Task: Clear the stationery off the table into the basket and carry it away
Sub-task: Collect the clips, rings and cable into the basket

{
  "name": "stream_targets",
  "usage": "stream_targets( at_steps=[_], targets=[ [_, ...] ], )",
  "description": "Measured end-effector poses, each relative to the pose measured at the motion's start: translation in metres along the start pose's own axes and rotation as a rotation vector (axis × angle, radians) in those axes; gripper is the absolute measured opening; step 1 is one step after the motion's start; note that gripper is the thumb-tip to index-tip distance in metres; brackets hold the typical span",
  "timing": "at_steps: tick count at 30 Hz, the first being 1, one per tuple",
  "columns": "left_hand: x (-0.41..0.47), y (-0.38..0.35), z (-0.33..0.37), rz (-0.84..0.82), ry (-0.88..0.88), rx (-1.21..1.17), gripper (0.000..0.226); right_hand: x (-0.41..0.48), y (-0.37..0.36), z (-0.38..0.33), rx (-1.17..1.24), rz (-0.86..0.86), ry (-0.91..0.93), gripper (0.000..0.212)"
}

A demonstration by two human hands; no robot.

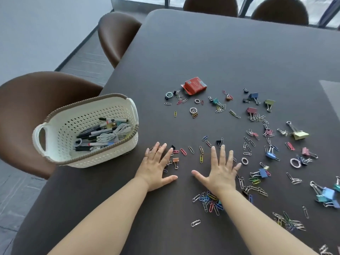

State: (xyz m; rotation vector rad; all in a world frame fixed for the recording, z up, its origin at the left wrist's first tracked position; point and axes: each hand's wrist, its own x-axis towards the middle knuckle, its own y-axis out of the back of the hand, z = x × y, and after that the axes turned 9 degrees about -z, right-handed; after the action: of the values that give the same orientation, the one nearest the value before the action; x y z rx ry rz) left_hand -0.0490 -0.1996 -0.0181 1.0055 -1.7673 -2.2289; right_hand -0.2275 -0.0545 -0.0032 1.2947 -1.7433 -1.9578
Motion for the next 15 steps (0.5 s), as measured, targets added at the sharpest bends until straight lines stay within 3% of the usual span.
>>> stream_targets(
  at_steps=[9,12,15],
  targets=[
    [0.059,0.028,0.015,0.104,0.043,-0.069,0.080,0.063,0.022,0.003,0.006,0.051,0.076,0.096],
    [0.076,0.030,0.011,0.330,0.016,-0.127,0.058,0.089,0.031,0.002,0.005,0.141,0.195,0.082],
    [0.084,0.020,0.007,0.557,-0.050,-0.124,0.035,0.101,0.028,0.001,0.108,0.402,0.315,0.051]
  ],
)
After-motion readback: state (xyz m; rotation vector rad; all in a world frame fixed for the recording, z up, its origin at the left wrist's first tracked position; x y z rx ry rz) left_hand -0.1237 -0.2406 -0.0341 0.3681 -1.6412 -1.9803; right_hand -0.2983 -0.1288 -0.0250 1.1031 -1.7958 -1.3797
